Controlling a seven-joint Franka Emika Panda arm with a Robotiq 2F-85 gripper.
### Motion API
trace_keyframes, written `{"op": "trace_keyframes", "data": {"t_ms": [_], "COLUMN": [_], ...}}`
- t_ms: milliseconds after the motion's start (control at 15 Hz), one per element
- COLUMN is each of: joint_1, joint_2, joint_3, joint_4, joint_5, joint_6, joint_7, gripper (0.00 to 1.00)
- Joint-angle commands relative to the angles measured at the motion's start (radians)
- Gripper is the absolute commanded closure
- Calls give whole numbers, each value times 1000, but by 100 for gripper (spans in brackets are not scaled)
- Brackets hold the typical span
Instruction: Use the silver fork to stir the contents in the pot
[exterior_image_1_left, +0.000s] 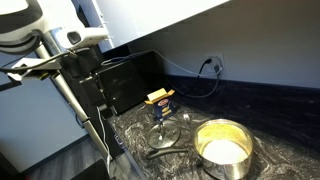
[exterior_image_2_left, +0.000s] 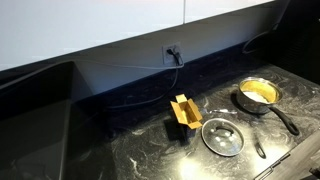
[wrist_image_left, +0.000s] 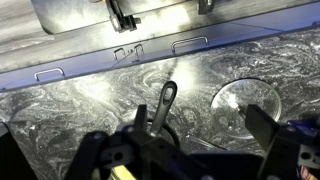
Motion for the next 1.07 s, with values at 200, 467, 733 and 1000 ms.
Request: {"op": "trace_keyframes", "data": {"t_ms": [200,467,733,1000], "joint_1": [-89,-130,-135,-61], "joint_2": [289,528,725,763], "joint_3": [65,101,80,-8], "joint_4": [95,164,259,270], "joint_5": [58,20,-87,-121], "joint_6": [247,485,610,626], "joint_7": [322,577,870,967], "gripper": [0,0,0,0]}}
